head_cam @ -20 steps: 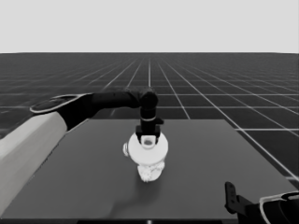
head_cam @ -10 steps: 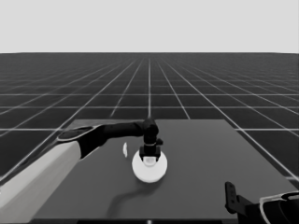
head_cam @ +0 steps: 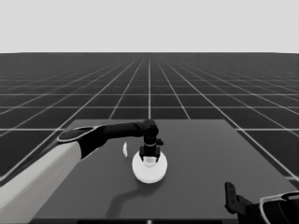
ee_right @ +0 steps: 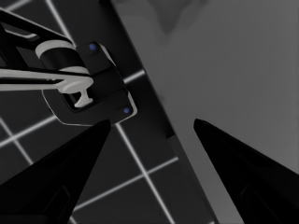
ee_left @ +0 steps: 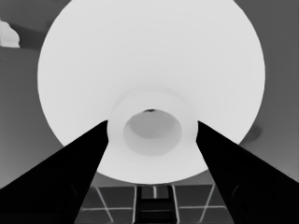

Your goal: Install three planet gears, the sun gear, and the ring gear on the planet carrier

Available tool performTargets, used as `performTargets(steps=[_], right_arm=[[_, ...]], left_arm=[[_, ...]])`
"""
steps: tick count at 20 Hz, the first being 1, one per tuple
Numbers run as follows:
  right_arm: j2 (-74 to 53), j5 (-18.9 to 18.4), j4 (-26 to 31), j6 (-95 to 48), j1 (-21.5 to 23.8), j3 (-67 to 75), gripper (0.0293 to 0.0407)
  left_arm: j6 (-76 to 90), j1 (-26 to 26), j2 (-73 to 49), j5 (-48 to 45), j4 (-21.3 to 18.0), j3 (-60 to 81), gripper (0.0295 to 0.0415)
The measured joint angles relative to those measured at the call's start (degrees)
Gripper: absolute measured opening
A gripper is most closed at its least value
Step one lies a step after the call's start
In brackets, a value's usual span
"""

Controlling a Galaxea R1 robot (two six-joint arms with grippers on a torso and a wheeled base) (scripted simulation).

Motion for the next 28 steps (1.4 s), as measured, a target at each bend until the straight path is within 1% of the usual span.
performTargets(steps=[28], right_arm=[[0.0,0.0,0.0,0.0,0.0,0.0,0.0385]], left_arm=[[14.01,0.81,-0.07,-0.06,-0.01,-0.07,0.0349]])
